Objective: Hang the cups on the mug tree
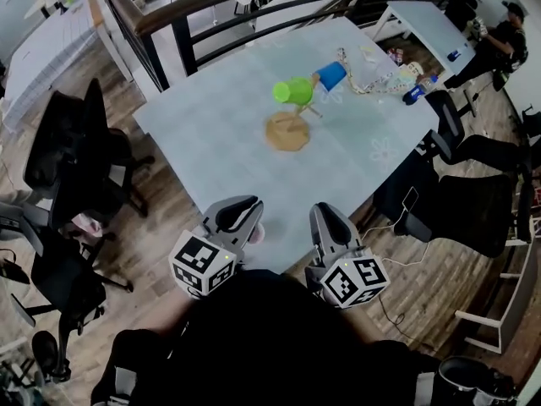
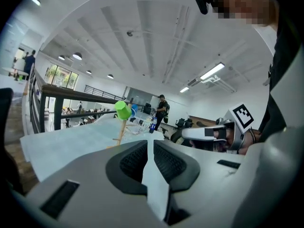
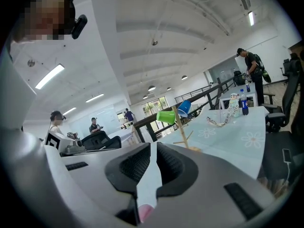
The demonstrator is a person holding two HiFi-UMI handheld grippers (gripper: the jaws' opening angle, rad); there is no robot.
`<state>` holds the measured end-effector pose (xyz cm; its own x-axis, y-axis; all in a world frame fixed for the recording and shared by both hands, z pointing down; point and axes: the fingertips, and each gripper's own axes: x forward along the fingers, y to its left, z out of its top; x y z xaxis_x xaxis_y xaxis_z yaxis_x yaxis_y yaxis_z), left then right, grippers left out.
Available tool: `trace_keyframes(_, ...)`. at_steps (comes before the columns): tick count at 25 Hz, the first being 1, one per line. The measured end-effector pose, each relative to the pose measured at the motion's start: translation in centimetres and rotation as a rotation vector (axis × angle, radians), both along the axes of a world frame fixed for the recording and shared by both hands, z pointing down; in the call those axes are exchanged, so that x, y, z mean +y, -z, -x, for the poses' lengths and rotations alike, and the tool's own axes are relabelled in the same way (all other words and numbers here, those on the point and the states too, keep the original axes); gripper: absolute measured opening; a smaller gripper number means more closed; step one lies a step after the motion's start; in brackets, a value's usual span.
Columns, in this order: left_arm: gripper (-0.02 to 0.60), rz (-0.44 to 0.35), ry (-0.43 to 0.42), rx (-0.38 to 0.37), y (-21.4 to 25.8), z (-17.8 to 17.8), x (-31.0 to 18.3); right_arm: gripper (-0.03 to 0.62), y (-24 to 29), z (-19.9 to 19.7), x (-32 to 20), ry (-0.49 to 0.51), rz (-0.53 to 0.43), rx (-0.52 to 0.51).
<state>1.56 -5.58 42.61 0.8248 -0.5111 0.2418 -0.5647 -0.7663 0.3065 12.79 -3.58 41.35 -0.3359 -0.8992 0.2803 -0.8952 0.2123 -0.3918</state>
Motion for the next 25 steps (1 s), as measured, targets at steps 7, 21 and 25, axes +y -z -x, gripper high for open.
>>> trace_keyframes(7, 0.034, 0.003, 0.007, -0.166, -6.3, 3.4, -2.0, 0.061, -3.4, -1.5, -0.7, -0.029, 0.074, 0.003)
trace_keyframes(21, 0.035, 0.115, -0.130, -0.432, -18.3, 6.9, 2.2, 0.064, -16.2, 2.6, 1.6, 0.307, 0.302, 0.203)
trace_keyframes(25, 0.040, 0.151, -0.145, -0.423, -19.5, 7.0, 3.3, 0.175, -19.4, 4.2, 2.9, 0.460, 0.330, 0.300)
